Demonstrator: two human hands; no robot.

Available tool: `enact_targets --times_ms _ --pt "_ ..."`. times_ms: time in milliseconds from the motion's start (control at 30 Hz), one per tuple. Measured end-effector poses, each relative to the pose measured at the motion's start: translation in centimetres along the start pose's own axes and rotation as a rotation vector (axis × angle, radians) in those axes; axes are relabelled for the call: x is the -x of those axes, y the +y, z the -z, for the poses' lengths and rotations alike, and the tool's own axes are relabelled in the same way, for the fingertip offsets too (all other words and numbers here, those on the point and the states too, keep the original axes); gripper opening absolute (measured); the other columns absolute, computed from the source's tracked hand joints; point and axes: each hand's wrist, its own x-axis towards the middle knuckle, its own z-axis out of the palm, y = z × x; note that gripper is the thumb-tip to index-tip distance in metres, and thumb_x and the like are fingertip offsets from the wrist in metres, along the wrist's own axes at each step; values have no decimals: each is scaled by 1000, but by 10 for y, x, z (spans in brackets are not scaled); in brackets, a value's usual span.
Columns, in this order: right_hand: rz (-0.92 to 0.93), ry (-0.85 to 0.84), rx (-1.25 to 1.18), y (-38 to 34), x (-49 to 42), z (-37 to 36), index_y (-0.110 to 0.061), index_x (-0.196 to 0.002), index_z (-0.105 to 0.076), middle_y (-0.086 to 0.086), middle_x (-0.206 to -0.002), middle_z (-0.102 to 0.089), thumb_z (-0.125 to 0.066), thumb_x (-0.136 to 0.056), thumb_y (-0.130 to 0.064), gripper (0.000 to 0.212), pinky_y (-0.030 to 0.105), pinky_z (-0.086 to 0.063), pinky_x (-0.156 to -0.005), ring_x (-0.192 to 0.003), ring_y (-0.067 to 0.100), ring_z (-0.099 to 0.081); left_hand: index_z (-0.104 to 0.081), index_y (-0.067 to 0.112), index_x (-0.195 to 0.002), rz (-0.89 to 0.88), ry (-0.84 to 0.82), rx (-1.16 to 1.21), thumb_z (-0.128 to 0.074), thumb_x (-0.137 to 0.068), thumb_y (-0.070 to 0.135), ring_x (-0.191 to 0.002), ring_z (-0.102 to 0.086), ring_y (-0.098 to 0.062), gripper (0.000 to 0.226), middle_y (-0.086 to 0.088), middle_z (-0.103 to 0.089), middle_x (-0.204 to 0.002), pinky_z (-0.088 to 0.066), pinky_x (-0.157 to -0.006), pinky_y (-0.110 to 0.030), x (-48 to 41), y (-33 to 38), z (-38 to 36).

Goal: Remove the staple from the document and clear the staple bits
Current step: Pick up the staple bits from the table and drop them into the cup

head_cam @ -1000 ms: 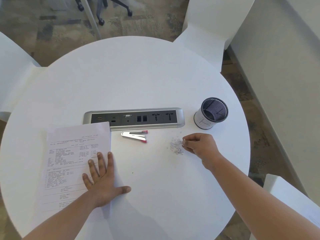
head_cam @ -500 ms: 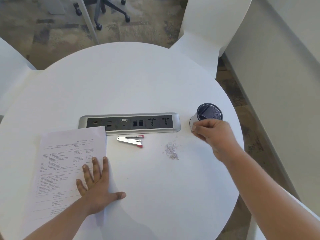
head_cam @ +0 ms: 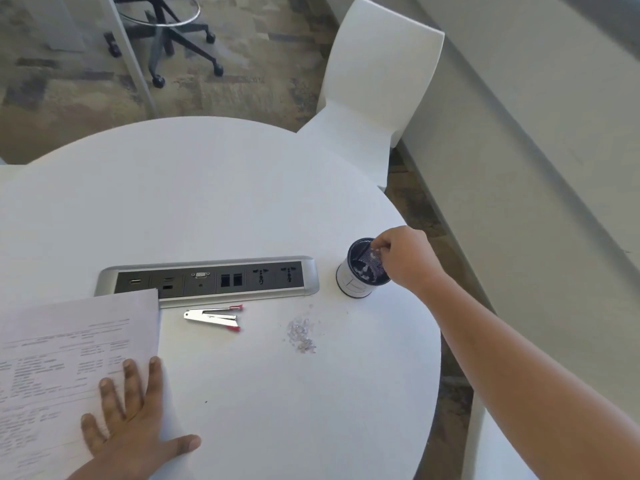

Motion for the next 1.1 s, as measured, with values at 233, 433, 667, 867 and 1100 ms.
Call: enact_targets --times_ms 233,433,667,867,1100 --pt "59 12 61 -5 -1 3 -17 -67 -69 1 -75 -71 -60 -77 -3 20 34 -58 -63 -75 24 -66 50 33 -132 2 7 -5 -60 -62 86 -148 29 -35 141 -2 48 -153 -3 -121 -55 1 -1 0" --pt "70 -2 13 -1 -1 -1 -18 -91 -76 3 -88 -73 -55 -82 1 30 32 -55 -71 -86 21 -61 54 35 -124 -14 -24 11 -65 -62 83 -146 33 -35 143 3 60 -139 0 -120 -57 1 -1 2" --pt "103 118 -114 -5 13 -4 -11 -101 -75 5 -99 -76 -51 -86 3 32 36 -57 -83 -94 22 -69 53 37 -126 -32 -63 40 -71 -66 75 -142 41 -35 142 5 67 -128 7 -119 -59 0 -3 4" --pt "137 175 -291 -27 56 -22 -13 -101 -74 0 -96 -75 -50 -89 -4 28 29 -53 -83 -91 16 -67 53 35 -127 -79 -79 68 -72 -70 70 -139 46 -35 141 4 66 -130 11 -117 -61 3 -5 6" --pt "-7 -189 -34 -5 100 -101 -5 -145 -41 10 -150 -44 -46 -83 0 62 31 -30 -112 -138 27 -40 53 36 -128 -96 -80 83 -74 -69 69 -138 47 -35 143 3 65 -133 13 -116 -62 5 -9 6"
